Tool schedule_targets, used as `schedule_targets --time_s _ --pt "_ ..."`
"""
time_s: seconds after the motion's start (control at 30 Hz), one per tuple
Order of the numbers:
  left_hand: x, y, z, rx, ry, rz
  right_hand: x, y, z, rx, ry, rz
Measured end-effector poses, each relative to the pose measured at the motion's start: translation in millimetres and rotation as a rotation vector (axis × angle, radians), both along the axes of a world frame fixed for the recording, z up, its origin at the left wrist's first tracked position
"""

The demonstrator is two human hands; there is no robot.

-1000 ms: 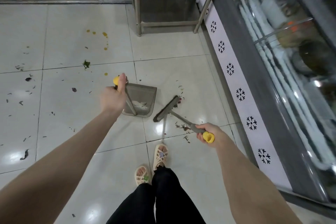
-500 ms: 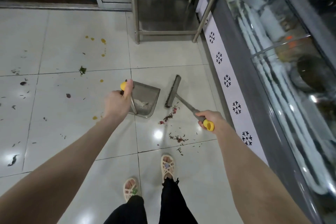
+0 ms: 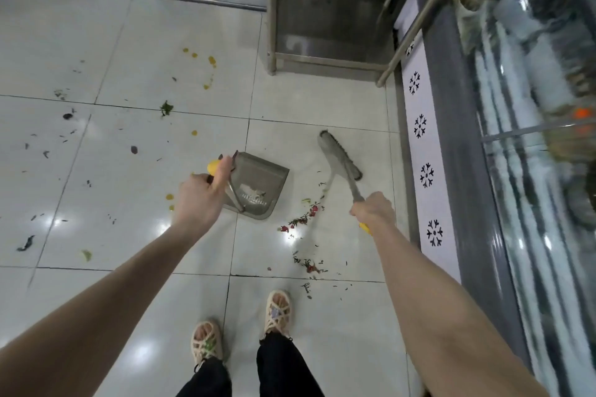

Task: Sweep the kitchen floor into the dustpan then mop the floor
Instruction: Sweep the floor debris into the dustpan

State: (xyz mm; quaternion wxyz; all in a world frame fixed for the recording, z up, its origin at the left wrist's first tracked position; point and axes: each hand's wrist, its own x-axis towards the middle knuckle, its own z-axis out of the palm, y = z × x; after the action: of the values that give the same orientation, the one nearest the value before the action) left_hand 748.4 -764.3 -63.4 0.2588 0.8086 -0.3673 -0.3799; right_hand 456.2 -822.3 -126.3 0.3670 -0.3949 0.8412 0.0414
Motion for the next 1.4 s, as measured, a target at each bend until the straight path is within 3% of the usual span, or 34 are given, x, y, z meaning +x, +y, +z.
schedule_targets --time_s 0.1,0.23,0.33,0.5,0.9,1.0,1.4 --pt "-3 -1 -4 0.004 0.017 0.026 2 0 -14 0.066 -0.026 0.006" --pt "-5 4 -9 0.004 0.011 0.050 1 11 -33 0.193 -0.400 -0.294" --pt "-4 11 -12 -0.002 -0.007 0.069 3 23 -45 0.175 -0.501 -0.399" --pt "1 31 -12 0.002 -0.005 0.054 2 59 -41 0.192 -0.419 -0.410" --pt "18 105 -2 -0.003 0.032 0.021 25 186 -11 0.291 -0.476 -0.452" --pt "24 125 1 -0.006 0.043 0.009 26 205 4 0.238 -0.494 -0.468" --pt "38 115 15 -0.010 0.070 0.086 27 136 46 0.073 -0.525 -0.419"
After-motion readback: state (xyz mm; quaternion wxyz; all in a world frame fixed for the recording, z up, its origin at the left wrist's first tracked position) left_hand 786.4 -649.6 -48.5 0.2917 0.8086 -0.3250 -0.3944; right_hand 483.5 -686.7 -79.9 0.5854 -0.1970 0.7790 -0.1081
